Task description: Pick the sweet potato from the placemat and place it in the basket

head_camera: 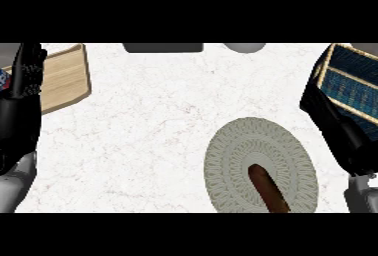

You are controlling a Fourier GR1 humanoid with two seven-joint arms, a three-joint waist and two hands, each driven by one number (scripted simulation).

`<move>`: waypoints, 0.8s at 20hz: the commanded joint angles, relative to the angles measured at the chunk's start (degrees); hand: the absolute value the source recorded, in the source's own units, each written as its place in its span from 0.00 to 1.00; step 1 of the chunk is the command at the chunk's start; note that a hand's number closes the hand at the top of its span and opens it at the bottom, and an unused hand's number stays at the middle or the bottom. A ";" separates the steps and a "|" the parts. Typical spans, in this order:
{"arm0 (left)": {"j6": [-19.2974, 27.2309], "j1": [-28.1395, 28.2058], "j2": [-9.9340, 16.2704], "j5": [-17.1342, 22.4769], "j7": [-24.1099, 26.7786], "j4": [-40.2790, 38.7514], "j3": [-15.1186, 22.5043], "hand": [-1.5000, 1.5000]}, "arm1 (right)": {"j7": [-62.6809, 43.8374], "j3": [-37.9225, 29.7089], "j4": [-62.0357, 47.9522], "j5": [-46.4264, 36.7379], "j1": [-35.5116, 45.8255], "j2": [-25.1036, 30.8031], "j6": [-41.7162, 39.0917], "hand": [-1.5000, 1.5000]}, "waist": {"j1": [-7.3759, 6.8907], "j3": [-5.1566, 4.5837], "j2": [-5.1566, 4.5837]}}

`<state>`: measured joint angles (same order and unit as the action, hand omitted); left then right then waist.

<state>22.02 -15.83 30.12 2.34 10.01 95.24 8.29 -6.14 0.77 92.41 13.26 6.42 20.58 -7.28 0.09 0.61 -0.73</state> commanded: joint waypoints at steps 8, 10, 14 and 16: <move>-8.38 5.91 -5.51 10.05 -13.01 -10.66 4.80 0.50 | 4.79 23.29 9.62 -7.60 21.29 5.91 -26.29 1.00 | -7.81 -1.25 -0.67; -8.19 5.64 -6.02 11.01 -15.23 -11.83 4.43 0.50 | 8.77 28.94 13.79 -13.97 22.60 7.30 -29.60 0.00 | -5.41 -0.82 0.28; -9.71 6.95 -5.07 14.30 -16.80 -14.66 1.05 0.50 | 13.73 41.81 19.55 -28.60 15.04 0.90 -21.42 0.00 | -0.80 -0.54 0.93; -10.95 5.86 -3.21 14.91 -17.24 -15.85 -0.91 0.50 | 11.94 48.37 20.14 -37.15 12.68 -1.77 -15.98 0.00 | -0.04 -0.58 1.04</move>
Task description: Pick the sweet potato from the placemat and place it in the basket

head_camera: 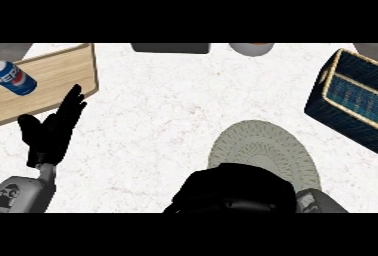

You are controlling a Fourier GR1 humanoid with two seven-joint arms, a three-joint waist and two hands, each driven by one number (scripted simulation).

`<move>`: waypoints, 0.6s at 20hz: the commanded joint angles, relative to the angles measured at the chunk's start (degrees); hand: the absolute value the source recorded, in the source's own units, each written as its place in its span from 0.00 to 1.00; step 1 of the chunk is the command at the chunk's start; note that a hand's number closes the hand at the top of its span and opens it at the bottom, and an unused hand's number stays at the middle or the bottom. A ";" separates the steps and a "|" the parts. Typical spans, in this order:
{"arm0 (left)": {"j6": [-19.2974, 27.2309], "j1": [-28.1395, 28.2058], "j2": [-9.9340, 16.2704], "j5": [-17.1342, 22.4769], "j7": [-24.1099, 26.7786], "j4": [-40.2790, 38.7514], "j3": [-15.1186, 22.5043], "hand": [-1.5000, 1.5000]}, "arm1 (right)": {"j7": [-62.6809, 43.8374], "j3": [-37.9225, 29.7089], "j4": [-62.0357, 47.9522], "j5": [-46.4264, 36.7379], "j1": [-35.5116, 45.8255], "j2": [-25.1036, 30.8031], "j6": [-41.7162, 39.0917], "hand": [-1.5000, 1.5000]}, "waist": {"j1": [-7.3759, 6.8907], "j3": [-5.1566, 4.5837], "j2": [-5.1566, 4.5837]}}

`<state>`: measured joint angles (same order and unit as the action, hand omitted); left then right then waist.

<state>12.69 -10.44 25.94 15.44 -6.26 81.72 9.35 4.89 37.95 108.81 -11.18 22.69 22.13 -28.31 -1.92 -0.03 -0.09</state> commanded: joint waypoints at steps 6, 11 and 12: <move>-4.27 1.04 3.37 3.58 -3.72 -0.92 -3.91 0.50 | -25.89 18.96 8.06 -19.70 -0.30 -8.16 -1.32 0.00 | 1.65 -0.13 0.88; -3.83 -0.97 2.40 2.82 -3.40 -3.72 -3.62 0.50 | -36.84 16.62 8.58 -30.28 13.92 -6.41 -10.73 0.00 | 2.43 -0.34 1.36; -2.38 -0.71 0.95 2.03 -3.42 -3.46 -2.68 0.50 | -39.79 16.28 9.20 -30.98 15.95 -7.13 -13.35 0.00 | 2.66 -0.36 1.47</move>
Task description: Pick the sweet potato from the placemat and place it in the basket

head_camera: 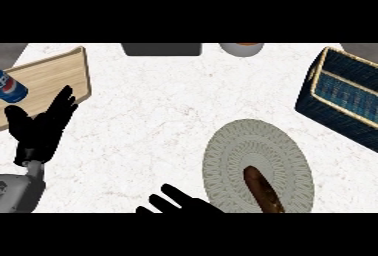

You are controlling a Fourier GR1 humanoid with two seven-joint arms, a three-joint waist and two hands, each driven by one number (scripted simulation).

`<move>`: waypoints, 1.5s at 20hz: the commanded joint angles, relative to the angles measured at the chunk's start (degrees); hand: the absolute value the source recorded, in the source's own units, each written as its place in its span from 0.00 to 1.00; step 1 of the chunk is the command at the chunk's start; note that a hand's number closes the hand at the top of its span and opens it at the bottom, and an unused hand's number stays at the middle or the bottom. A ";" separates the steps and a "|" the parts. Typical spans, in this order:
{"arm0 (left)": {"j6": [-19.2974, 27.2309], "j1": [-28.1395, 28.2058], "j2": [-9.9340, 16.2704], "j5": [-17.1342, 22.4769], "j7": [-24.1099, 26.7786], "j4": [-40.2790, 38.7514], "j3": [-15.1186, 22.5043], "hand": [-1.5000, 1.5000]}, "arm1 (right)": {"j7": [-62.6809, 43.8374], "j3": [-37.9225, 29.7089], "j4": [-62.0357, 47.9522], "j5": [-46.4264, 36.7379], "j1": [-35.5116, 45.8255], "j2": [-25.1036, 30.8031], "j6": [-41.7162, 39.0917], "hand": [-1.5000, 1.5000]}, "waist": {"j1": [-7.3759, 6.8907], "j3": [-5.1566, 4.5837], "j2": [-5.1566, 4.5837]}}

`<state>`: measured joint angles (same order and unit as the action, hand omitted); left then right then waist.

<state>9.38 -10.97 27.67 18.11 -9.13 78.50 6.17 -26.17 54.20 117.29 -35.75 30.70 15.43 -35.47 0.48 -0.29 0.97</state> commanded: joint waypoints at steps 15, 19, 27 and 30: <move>-1.62 0.85 0.70 0.88 -0.98 1.35 -2.42 0.50 | -28.78 -23.16 -7.01 17.68 14.65 -13.81 -41.52 0.00 | 0.87 0.10 0.06; -2.59 -0.28 -0.57 0.15 1.58 -3.46 -2.97 0.50 | -29.70 -28.16 -4.28 24.20 11.01 -12.66 -43.66 0.00 | 1.99 0.10 -0.28; -0.47 0.62 -3.29 -2.34 -1.80 1.76 -1.29 0.50 | -29.72 -33.10 6.16 34.35 3.74 -4.61 -41.16 0.00 | 0.69 0.24 -0.47; -1.54 0.40 -3.19 -3.28 0.27 0.53 -2.66 0.50 | -24.96 -34.93 10.87 32.61 -2.42 -0.26 -41.02 0.00 | 0.09 0.30 -0.81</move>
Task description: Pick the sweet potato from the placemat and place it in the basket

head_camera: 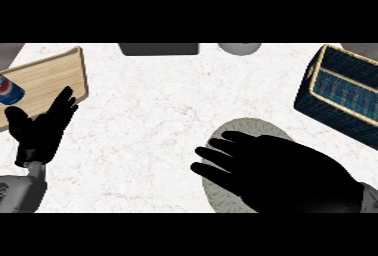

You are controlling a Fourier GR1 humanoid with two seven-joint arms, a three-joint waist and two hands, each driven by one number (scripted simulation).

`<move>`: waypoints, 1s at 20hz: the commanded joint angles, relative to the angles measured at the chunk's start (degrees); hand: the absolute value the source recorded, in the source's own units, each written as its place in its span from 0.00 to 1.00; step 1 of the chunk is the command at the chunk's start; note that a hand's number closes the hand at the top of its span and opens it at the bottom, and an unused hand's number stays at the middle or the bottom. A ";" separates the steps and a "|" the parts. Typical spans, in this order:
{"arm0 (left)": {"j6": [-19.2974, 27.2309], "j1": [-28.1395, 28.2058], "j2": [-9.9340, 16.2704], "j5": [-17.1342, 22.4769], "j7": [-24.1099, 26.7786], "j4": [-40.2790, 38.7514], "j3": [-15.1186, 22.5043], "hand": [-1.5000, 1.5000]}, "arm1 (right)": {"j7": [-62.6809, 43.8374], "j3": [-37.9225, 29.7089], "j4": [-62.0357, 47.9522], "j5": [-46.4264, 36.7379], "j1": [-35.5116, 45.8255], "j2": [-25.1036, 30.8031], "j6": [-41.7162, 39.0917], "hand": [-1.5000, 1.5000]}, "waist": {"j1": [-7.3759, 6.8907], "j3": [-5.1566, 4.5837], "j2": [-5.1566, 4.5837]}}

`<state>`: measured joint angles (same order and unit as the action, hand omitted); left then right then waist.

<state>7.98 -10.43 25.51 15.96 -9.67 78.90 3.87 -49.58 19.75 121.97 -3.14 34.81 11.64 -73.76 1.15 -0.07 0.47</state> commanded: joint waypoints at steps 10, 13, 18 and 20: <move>-2.80 -2.35 -1.72 -2.16 0.39 -1.36 -1.93 0.50 | 19.29 3.14 4.87 -21.16 -13.34 3.22 7.84 0.00 | -1.92 0.26 -0.90; -5.06 0.29 -0.42 -1.34 1.80 -0.54 -3.49 0.50 | 23.34 8.08 3.78 -26.93 -17.82 3.77 13.29 0.00 | -1.87 0.22 -0.71; -1.80 -3.09 -3.46 -3.69 -1.96 -0.15 -2.08 0.50 | 32.51 16.64 -4.89 -39.88 -18.61 10.28 22.25 0.00 | -1.39 0.16 -0.60; -4.60 -1.36 -1.29 -2.07 -1.21 0.63 -3.69 0.50 | 41.04 14.74 -12.61 -42.97 -17.41 15.59 29.00 0.00 | -2.08 0.22 -0.76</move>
<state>4.40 -11.99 23.64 13.66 -10.63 78.67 0.91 -17.48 31.65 117.56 -38.98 17.97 22.11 -53.93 -0.60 0.13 -0.22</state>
